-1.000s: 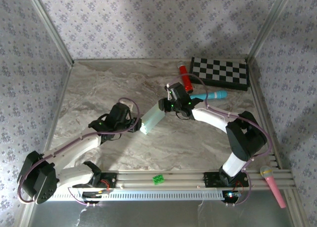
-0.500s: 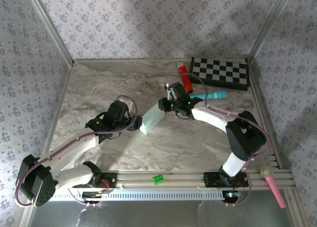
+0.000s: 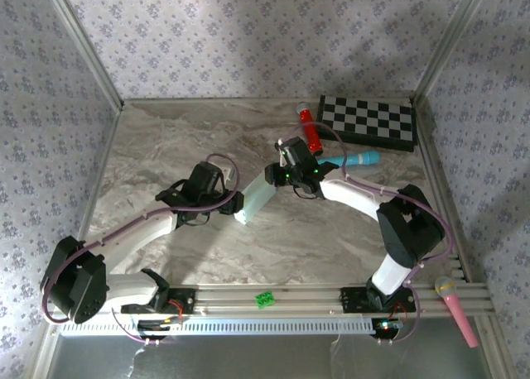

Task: Fold the paper box

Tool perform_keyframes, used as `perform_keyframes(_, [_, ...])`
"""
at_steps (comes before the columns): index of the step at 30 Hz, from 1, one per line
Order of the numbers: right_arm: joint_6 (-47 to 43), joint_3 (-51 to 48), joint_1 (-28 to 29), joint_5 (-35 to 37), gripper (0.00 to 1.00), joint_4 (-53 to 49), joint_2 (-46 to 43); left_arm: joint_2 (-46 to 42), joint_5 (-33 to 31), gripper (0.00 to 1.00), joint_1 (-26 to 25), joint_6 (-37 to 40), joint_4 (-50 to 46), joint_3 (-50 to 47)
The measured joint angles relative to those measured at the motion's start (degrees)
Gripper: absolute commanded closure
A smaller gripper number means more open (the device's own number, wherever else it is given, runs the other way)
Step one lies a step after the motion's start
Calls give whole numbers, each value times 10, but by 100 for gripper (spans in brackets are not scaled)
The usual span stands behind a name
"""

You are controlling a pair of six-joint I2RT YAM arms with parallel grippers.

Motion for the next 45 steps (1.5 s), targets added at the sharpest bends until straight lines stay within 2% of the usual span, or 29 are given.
perform_keyframes(8, [5, -4, 1, 0, 70, 7, 0, -13, -15, 49, -6, 15, 20, -20])
perform_keyframes(17, [25, -28, 1, 9, 71, 51, 1, -2, -104, 46, -64, 32, 60, -40])
perform_keyframes(23, [34, -29, 1, 17, 70, 65, 3, 4, -138, 44, -77, 29, 68, -40])
perform_keyframes(29, [34, -24, 1, 22, 66, 40, -6, -1, -149, 39, -78, 32, 29, -12])
perform_keyframes(37, [25, 0, -8, 31, 57, -64, -31, 48, -161, 33, -78, 55, -69, 85])
perform_keyframes(39, [22, 0, -13, 31, 56, -89, -42, 65, -164, 27, -78, 66, -76, 115])
perform_keyframes(42, [19, -2, -23, 31, 55, -123, -60, 88, -166, 13, -78, 86, -79, 150])
perform_keyframes(45, [18, -15, -37, 33, 54, -140, -85, 113, -160, 6, -76, 111, -79, 177])
